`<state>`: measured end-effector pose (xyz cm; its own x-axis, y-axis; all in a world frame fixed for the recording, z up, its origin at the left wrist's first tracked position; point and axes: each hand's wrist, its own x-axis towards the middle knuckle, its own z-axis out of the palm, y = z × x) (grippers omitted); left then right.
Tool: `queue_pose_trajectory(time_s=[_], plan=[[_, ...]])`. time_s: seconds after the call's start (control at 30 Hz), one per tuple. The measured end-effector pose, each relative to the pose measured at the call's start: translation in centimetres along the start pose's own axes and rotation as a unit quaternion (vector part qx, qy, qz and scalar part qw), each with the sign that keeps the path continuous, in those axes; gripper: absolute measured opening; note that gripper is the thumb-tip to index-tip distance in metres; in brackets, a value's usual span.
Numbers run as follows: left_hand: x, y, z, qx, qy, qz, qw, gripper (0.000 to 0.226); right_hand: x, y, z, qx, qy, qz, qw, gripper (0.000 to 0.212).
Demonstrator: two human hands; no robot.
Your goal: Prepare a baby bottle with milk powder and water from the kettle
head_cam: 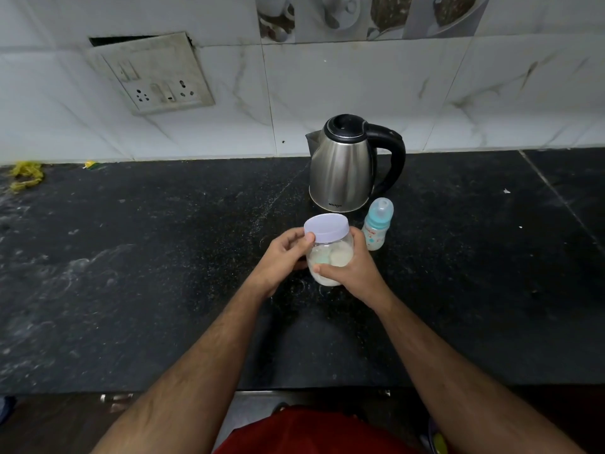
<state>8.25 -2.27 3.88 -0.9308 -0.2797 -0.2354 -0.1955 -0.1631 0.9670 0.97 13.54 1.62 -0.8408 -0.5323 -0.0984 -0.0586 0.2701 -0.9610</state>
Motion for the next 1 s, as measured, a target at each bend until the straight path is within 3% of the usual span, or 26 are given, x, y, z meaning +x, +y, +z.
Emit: queue_pose_trajectory(time_s=[0.3,1.0], plan=[[1.5,-0.7,-0.4,0.033,0.011,0.006,0.999,0.032,2.2,1.2,-1.1,-0.155,-0.027,0.008,0.987,0.096],[7.4,-1.2,-1.2,0.025,0.090,0.002,0.996,0.048,8.6,0.4,-0.8,-0.159,-0.013,0.001,0.987,0.093]])
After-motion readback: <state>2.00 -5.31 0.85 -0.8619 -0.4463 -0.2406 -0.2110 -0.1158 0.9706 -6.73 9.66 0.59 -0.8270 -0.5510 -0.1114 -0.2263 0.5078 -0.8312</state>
